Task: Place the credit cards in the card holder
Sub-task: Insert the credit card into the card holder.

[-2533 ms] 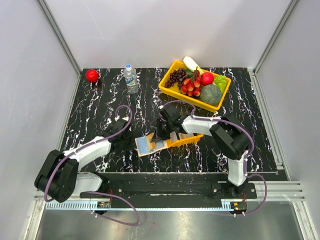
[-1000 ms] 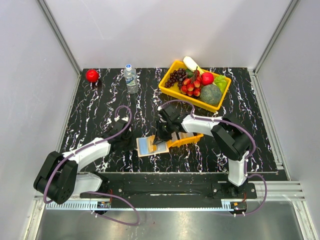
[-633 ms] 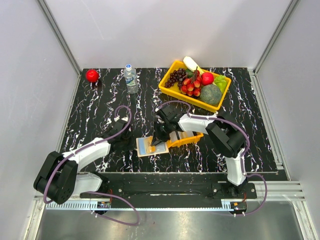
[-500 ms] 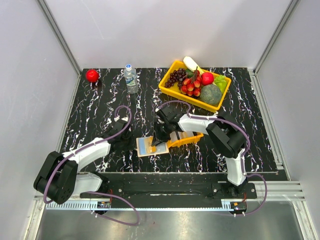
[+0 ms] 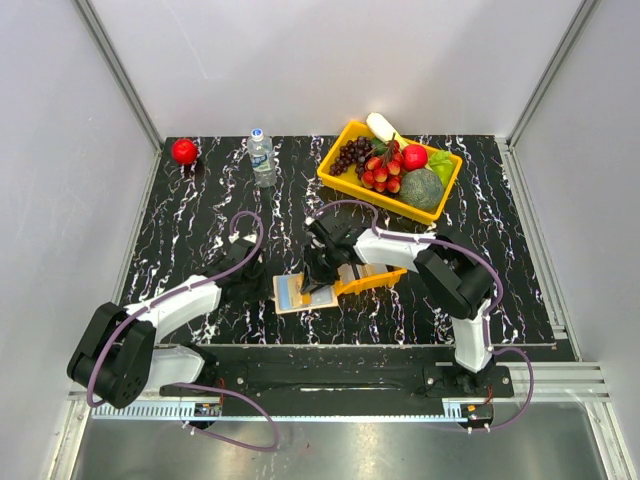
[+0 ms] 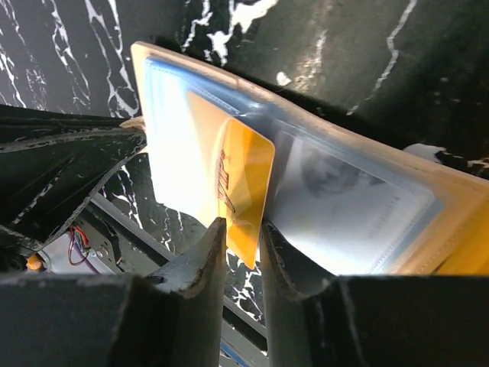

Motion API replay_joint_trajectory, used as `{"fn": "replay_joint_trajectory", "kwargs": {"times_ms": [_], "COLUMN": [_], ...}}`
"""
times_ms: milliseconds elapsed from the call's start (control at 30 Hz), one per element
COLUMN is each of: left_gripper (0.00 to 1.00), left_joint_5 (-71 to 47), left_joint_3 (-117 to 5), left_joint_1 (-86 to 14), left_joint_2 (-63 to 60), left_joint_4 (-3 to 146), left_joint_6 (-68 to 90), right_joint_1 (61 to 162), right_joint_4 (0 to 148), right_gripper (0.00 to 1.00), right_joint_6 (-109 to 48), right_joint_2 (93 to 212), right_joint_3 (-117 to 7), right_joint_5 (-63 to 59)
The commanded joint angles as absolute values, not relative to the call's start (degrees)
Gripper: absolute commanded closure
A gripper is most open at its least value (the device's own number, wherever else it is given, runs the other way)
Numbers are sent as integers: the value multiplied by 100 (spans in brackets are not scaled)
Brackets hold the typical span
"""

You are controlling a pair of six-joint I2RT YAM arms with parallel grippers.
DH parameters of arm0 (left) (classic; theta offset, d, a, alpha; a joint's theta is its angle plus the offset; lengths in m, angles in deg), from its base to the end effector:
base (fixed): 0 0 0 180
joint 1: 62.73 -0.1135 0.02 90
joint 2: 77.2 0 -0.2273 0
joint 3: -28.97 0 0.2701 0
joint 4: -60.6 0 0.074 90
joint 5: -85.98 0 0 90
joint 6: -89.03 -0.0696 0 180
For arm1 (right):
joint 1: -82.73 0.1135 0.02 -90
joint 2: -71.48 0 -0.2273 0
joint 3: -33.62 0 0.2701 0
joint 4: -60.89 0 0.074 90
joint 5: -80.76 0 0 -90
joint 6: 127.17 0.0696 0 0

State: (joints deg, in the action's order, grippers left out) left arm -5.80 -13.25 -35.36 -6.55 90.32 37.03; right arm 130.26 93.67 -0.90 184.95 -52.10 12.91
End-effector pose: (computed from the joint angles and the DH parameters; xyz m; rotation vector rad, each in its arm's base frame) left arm 0.2281 -0.1205 0.0774 -0.2342 2.6450 -0.4439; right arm 0.2627 0.3258 0.0757 -0.4286 2.8416 0.9222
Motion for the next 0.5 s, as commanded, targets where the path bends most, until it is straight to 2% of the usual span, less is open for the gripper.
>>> {"fn": "replay_joint_trajectory", "kwargs": {"times_ms": [0,367,467], "left_gripper": [100,100,100], "left_joint_5": [-665,-727,-736], "left_joint_3": [-1331,-1295,-1313], "left_joint_1": [-3531,-3531,-3531], "left_joint_2": [-724,-838,-839], "left_joint_4": [8855,8802,8820], "left_joint_6": [3708,3752,3735], "right_joint_1": [13300,13476,13468], "right_joint_4": [9333,9245,9227], "right_gripper": [71,70,68], "right_joint_6": [-192,-69,-16], "right_joint_2": [18539,18881,18803], "right_joint_3": [-5550,-5849,-5797], "right_joint_5": [1554,1941,1653]}}
